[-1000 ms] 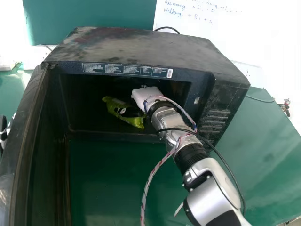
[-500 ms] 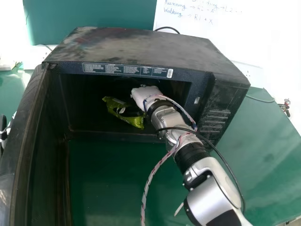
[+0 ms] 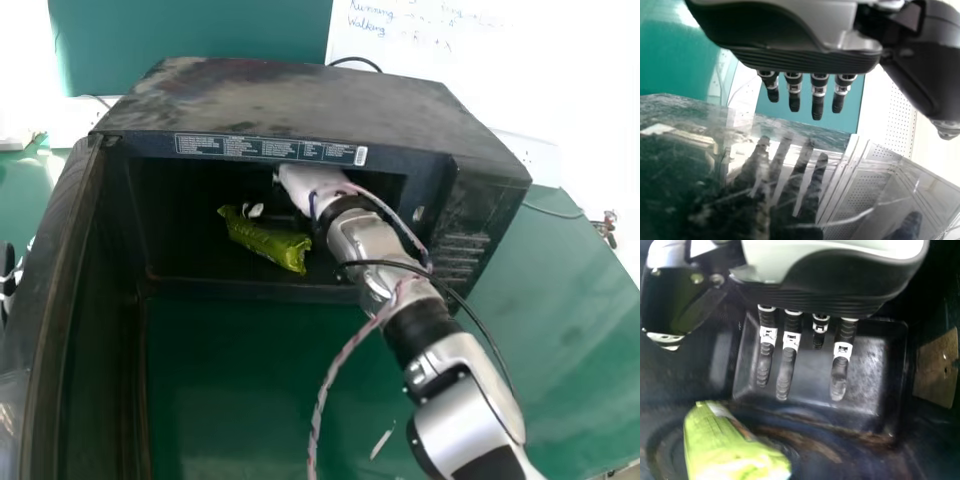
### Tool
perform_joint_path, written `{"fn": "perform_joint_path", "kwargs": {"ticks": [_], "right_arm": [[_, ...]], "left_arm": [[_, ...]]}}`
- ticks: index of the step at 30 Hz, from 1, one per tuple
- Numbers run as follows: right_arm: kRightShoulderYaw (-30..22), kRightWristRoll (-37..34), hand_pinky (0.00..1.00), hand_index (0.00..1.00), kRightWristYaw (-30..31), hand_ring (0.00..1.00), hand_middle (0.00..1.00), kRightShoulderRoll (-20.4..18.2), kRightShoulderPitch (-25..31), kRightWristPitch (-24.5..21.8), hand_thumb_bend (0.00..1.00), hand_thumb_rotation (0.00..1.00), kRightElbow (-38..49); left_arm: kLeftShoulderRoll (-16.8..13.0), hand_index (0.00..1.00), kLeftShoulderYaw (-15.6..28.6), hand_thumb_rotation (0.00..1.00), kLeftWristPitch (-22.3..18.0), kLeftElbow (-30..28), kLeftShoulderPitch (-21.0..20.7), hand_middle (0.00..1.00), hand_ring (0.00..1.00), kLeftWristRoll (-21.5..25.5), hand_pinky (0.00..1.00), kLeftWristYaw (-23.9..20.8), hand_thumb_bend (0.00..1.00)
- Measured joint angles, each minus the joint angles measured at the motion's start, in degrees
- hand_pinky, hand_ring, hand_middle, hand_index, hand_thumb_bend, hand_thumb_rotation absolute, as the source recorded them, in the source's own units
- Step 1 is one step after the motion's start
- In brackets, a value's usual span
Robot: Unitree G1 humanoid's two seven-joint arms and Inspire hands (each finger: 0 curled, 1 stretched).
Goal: Put biscuit inside oven
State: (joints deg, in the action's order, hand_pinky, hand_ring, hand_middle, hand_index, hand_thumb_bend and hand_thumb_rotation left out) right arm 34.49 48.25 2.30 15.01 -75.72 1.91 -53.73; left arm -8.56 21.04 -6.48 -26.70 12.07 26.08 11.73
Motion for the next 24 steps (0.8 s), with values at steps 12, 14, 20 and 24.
{"fn": "perform_joint_path", "kwargs": {"ticks": [12,14,20,24], "right_arm": [[-3.5,-0.5,0.27,0.58,3.8,0.36,0.46,4.7,9.6,-2.2,0.82,0.30,17.3],[-3.6,-0.4,0.27,0.59,4.4,0.36,0.47,5.0,10.3,-2.3,0.81,0.29,18.6],[-4.3,-0.5,0.29,0.58,4.6,0.37,0.46,5.3,11.9,-3.0,0.80,0.26,20.8],[-5.2,-0.6,0.27,0.56,4.6,0.35,0.44,5.3,12.4,-3.4,0.80,0.26,22.0]], "left_arm": [[0.0,1.00,0.0,0.96,0.1,0.4,-0.2,0.96,1.00,0.0,1.00,0.1,1.00],[0.0,1.00,0.0,0.96,0.1,0.4,-0.2,0.96,1.00,0.0,1.00,0.1,1.00],[0.0,1.00,0.0,0.96,0.1,0.4,-0.2,0.96,1.00,0.0,1.00,0.1,1.00],[0.0,1.00,0.0,0.97,0.1,0.4,-0.2,0.96,1.00,0.0,1.00,0.1,1.00]]}}
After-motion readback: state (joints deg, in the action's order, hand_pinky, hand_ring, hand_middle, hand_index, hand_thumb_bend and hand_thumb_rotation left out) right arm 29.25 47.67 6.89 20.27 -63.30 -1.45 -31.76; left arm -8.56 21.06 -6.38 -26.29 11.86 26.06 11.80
